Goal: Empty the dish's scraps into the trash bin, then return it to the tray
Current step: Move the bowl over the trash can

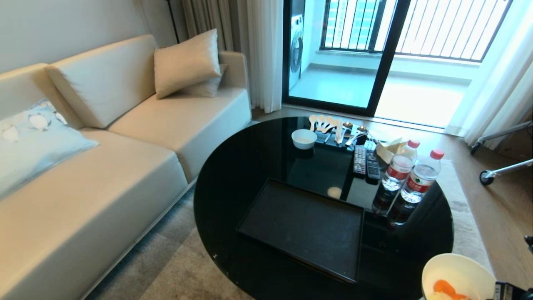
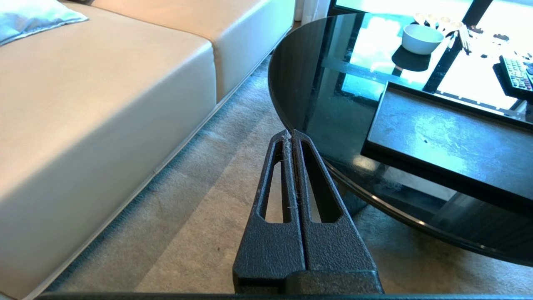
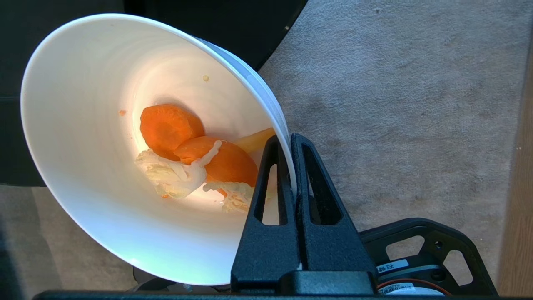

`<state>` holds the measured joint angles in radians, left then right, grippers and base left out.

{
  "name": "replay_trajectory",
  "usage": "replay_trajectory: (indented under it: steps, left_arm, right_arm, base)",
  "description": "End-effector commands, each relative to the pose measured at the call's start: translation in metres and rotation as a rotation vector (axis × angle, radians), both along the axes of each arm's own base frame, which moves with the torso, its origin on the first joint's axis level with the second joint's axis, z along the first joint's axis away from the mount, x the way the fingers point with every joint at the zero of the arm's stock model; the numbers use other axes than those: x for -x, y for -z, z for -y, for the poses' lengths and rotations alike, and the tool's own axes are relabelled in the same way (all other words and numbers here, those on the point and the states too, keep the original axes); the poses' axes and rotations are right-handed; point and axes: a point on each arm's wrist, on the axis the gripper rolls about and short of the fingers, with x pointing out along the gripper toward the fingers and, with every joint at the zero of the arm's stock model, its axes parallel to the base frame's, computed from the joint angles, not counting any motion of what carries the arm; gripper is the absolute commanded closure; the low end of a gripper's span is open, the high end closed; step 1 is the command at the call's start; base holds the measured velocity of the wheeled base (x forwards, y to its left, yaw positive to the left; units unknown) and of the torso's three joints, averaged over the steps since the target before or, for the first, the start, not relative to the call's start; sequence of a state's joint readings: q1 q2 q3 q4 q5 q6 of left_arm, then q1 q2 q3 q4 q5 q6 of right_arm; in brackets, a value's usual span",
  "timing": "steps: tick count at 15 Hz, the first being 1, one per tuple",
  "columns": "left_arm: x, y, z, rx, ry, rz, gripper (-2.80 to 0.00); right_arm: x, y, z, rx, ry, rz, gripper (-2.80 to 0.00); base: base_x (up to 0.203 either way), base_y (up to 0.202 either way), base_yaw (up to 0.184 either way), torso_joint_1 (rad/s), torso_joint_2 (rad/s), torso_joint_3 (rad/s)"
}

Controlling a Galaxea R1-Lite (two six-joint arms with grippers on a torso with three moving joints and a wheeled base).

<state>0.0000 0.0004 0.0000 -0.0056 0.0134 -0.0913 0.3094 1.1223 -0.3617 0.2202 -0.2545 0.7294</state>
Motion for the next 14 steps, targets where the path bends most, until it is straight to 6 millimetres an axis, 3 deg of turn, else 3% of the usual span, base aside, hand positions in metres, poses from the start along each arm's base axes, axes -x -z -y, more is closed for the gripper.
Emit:
replay_trajectory:
  steps: [1,14]
  left_arm:
    - [0.0000,0.0000,0.0000,0.001,0.000,0.001,0.00]
    - [0.0000,0.0000,0.0000,0.001,0.000,0.001,0.00]
  right_arm:
    - [-0.0003,0.0004,-0.0001,0.001,0.004,-0.004,0.00]
    - [-0.0001,0.0017,-0.0004,-0.001,0.000,-0.009,0.00]
  base:
    - [0.000,0.000,0.000,0.000,0.00,0.000]
    - [-0.007,0.000,0.000,0.001,0.00,0.000]
